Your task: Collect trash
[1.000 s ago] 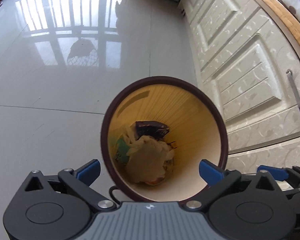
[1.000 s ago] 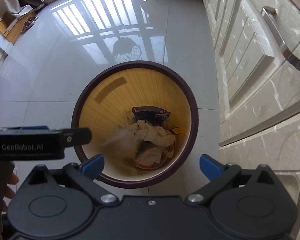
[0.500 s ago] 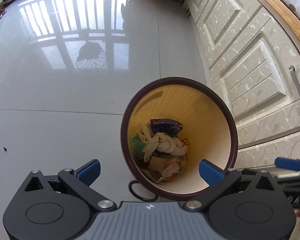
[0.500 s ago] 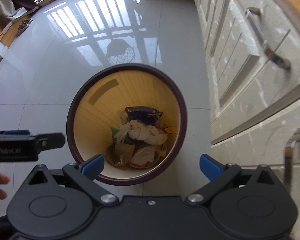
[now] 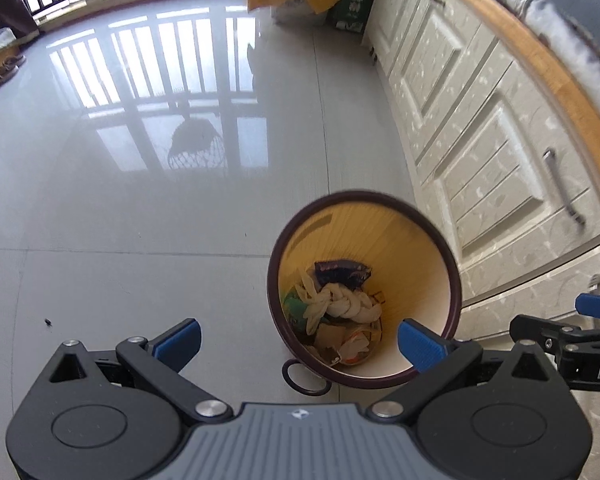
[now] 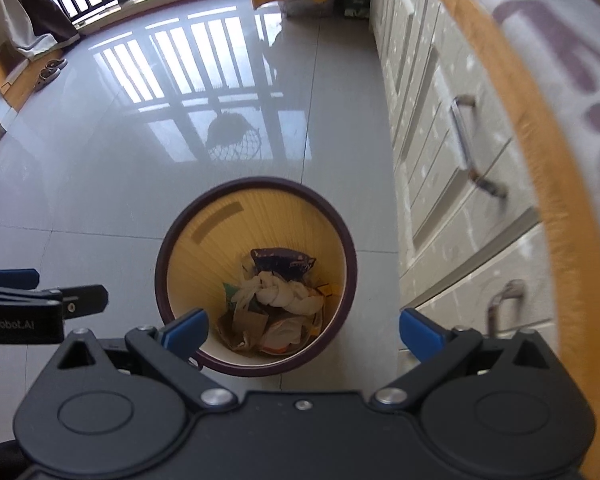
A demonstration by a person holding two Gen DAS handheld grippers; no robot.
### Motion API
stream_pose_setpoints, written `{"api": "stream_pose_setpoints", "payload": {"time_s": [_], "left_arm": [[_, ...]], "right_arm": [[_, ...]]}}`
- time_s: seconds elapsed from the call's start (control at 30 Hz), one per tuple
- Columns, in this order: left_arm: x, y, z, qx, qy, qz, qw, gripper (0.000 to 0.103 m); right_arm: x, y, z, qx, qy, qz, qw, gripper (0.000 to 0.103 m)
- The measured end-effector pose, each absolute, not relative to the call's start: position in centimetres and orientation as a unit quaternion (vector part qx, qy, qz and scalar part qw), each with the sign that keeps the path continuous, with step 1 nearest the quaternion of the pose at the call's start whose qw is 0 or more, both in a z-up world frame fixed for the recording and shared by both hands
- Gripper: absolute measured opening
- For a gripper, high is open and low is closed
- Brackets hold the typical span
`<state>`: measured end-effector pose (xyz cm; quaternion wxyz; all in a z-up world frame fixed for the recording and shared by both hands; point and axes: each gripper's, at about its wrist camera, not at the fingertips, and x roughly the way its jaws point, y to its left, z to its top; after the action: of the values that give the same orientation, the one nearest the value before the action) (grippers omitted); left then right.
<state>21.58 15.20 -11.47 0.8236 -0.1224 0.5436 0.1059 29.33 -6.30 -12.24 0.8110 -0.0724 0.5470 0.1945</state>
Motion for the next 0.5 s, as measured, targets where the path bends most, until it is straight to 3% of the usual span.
{"api": "stream_pose_setpoints", "payload": {"time_s": [0.5], "left_arm": [[16.7,12.5,-1.8,-0.113,0.482,0.113,0.861,0.103]], "right_arm": [[24.3,-9.2,-1.3,-0.066,0.478,0.212,0.85,0.102]]}}
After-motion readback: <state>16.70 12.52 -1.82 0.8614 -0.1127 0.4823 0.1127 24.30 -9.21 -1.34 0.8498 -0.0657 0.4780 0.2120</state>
